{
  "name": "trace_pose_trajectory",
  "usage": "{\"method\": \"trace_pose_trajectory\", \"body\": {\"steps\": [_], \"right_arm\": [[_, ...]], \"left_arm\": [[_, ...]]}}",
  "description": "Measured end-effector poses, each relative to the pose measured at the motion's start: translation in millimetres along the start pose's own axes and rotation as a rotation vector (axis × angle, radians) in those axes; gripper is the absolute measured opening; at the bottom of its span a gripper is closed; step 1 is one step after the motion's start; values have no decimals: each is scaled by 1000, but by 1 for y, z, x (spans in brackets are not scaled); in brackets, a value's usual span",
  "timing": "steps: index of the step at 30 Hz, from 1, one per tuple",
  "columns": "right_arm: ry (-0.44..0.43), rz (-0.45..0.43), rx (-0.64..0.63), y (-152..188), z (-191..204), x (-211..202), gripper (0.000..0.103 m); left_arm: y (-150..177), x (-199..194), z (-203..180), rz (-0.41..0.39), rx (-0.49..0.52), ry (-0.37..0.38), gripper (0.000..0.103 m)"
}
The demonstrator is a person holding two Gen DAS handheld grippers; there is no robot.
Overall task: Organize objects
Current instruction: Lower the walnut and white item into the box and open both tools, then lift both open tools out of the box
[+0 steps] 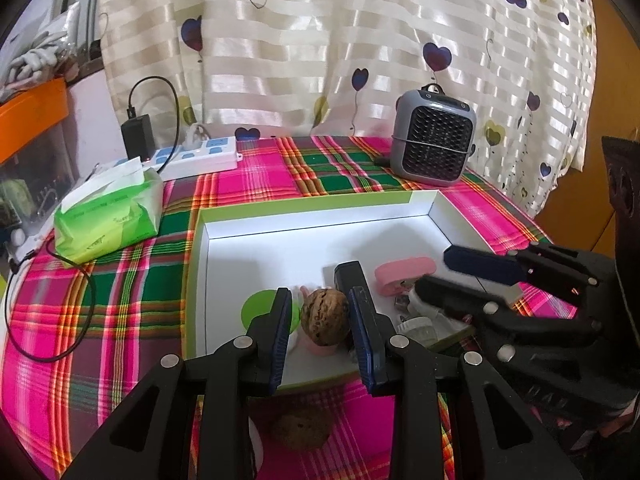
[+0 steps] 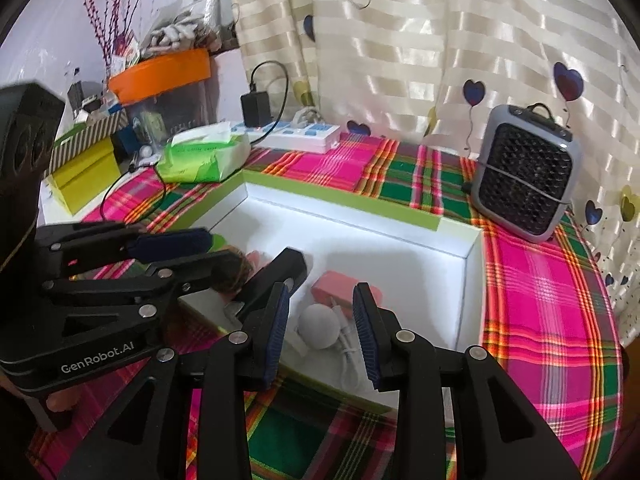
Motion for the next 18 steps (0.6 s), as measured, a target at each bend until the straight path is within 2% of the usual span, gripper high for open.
{"method": "trace_pose_trajectory", "body": {"steps": [14,18], "right_arm": [[-3,-30,40,-7,-1,-17,35],[-3,-27,40,-4,2,-22,40]], "left_arm": [[-3,-14,-1,-3,-19,-6,27],[0,-20,-4,3,-18,-9,27]]}}
Point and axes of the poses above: each gripper's, at about its wrist camera, not at the fingertips, and x roughly the way its jaws point, z to its left, y to its underside, the point moved 2 cm from there along x, roughly the way its jaws point, and after that the axes turned 15 degrees about -z, right-handed, at the moved point
